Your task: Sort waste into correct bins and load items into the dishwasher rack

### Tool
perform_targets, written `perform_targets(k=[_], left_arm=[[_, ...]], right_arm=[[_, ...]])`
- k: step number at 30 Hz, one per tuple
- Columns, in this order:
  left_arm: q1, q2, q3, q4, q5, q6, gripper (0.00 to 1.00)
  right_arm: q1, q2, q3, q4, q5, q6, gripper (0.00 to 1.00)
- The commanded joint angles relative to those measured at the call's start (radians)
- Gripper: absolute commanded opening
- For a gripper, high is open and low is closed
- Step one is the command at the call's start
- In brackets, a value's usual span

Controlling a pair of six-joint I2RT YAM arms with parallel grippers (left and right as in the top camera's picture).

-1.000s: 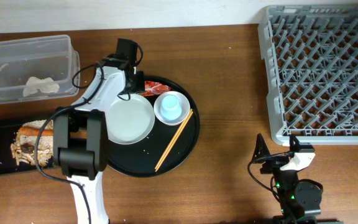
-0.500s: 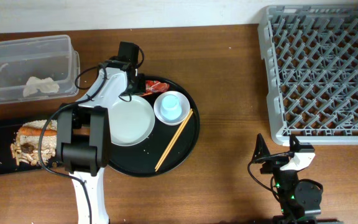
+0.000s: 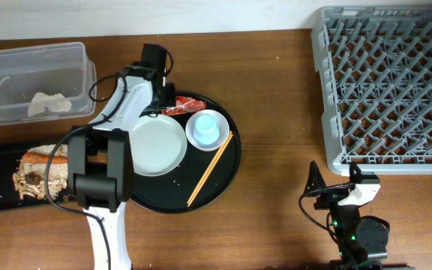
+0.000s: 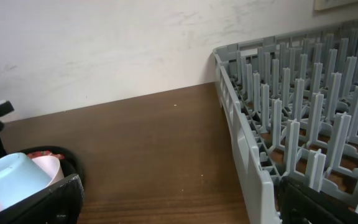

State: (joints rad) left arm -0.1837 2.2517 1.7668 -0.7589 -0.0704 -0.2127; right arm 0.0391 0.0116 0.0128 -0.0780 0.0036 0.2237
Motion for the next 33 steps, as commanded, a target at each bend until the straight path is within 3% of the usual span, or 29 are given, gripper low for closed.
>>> perform_targets(k=[1,5,7,8,11,12,13,15,18,23,29,33], left_arm=[[0.005,-0.090,0.036,-0.025,0.014,0.004,0.01],[0.005,-0.130,0.036,-0.047,0.032,0.001,0.02],[0.005,-0.132,0.036,-0.071,0.130,-0.005,0.30],[0.005,-0.130,0.033,-0.090,0.184,-0.035,0.37],[0.000,-0.130,0.031,-0.126,0.254,-0.176,0.41],[-0.003,-0.130,0.031,-0.125,0.258,-0.213,0.62],[-0.007,-0.130,0.031,-0.117,0.257,-0.245,0.77],[-0.013,-0.129,0.031,-0.096,0.257,-0.266,0.98],[-0.014,-0.126,0.031,-0.072,0.254,-0.272,0.98],[-0.014,-0.108,0.018,-0.069,0.198,-0.295,0.73],[-0.014,-0.096,-0.012,-0.072,-0.006,-0.287,0.03],[-0.015,-0.072,-0.012,-0.072,-0.024,-0.252,0.01]], right_arm=[[0.005,-0.008,-0.007,-0.003,0.008,-0.010,0.98],[0.005,-0.008,-0.007,-0.004,0.008,-0.010,0.98],[0.005,-0.008,-0.007,-0.004,0.008,-0.010,0.98],[0.005,-0.008,-0.007,-0.004,0.008,-0.010,0.98],[0.005,-0.008,-0.007,-0.004,0.008,-0.010,0.98],[0.005,-0.008,-0.007,-0.004,0.008,-0.010,0.99],[0.005,-0.008,-0.007,-0.004,0.008,-0.010,0.98],[0.005,-0.008,-0.007,-0.004,0.008,-0.010,0.98],[0.005,-0.008,-0.007,-0.004,0.008,-0.010,0.98],[0.005,-0.008,-0.007,-0.004,0.008,-0.010,0.98],[0.005,-0.008,-0.007,-0.004,0.008,-0.010,0.98],[0.005,-0.008,-0.007,-0.004,0.008,-0.010,0.98]])
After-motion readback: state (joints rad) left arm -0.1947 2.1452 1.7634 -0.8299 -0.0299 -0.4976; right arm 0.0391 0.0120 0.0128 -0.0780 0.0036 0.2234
